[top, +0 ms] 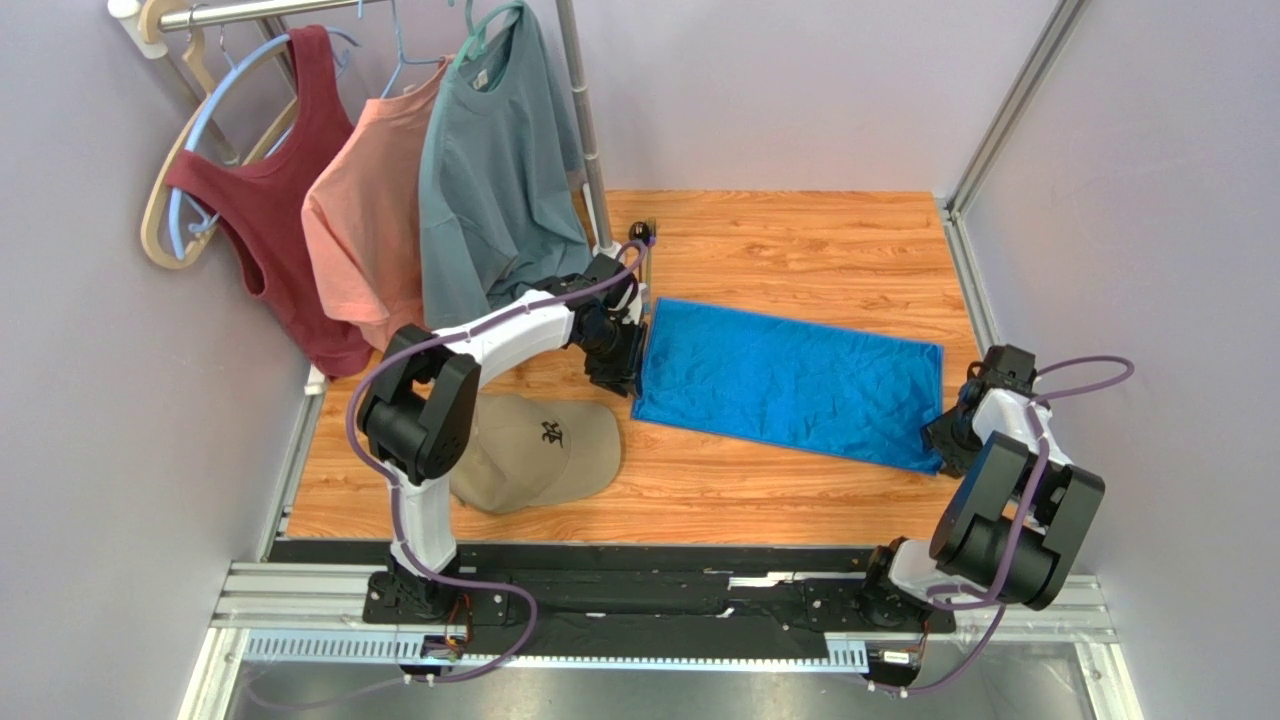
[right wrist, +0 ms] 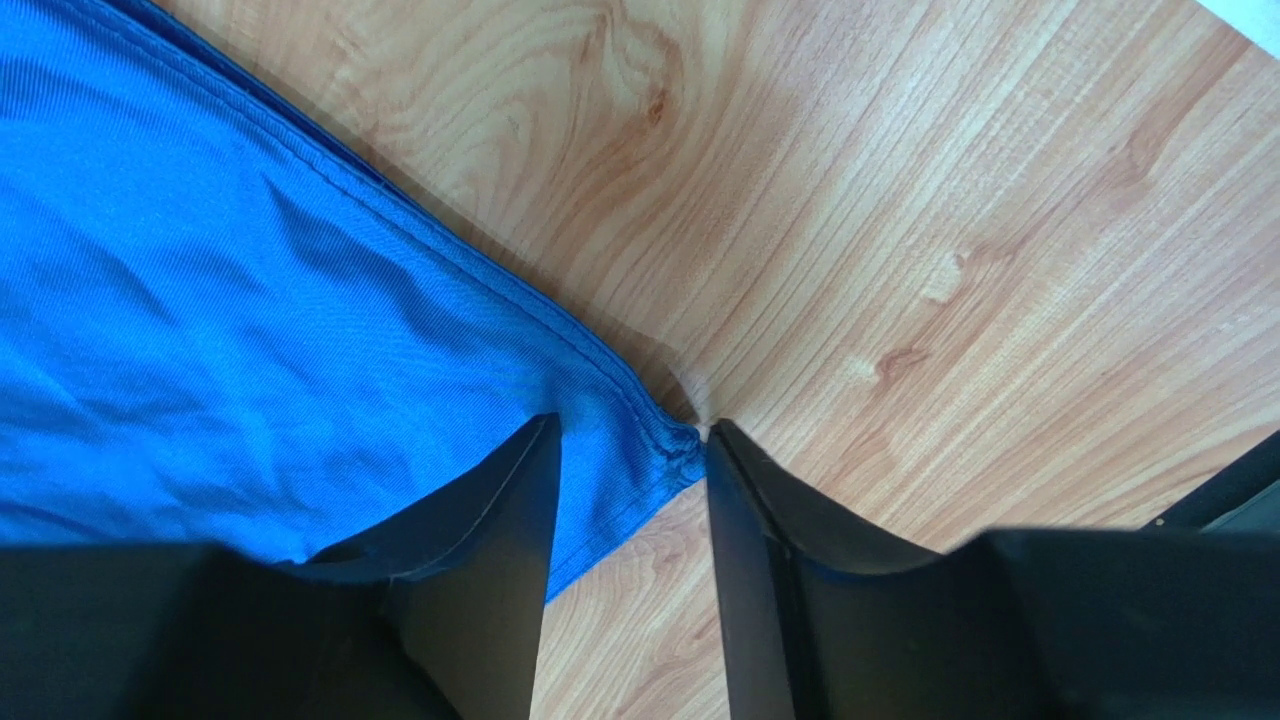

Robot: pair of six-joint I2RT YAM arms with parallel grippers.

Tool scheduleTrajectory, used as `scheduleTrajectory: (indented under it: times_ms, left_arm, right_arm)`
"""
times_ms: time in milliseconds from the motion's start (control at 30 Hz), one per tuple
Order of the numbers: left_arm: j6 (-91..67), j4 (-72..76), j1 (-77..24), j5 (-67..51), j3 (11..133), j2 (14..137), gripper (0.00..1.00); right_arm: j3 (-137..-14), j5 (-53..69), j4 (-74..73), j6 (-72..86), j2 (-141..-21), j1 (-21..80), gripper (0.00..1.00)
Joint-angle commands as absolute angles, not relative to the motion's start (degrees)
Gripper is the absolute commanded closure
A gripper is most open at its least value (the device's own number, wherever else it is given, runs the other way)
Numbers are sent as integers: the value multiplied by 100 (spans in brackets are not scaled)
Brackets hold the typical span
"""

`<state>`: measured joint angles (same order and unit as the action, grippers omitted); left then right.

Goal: Fold the napkin into a case and place the utensils inside
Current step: Smooth out the rectangle-folded napkin at the center of the board.

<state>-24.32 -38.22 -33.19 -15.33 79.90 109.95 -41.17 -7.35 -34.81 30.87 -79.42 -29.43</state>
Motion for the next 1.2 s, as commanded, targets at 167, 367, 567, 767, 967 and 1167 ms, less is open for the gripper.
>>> scheduleTrajectory:
  times_ms: [167,367,567,767,967,1167]
  left_arm:
    - [-2628,-3296,-3560,-2164,8138,11258,81]
    - [-2505,-3349,-3559,-1793,8297,11618,84]
    - [-2443,-3401,-3560,-1836,8262,11848,85]
    - [-2294,-3507,-3560,-1697,8165,11786,84]
    - [-1960,-3744,-3595,-1345,8393,11348,78]
    - [-1951,-3858,-3604,-1704,8745,10987,75]
  right_arm:
    - [-4807,-871,-4060,2866,-7103,-2716,38]
    - [-4395,578,-3227,2760,-7337,-2566,45]
    - [-4280,519,-2795,2619,-8059,-2566,52]
    - [-4280,10,-2751,2646,-8129,-2575,52]
    - [-4675,-235,-3023,2497,-7849,-2540,37]
    - [-5597,-317,-3111,1997,-8427,-2540,26]
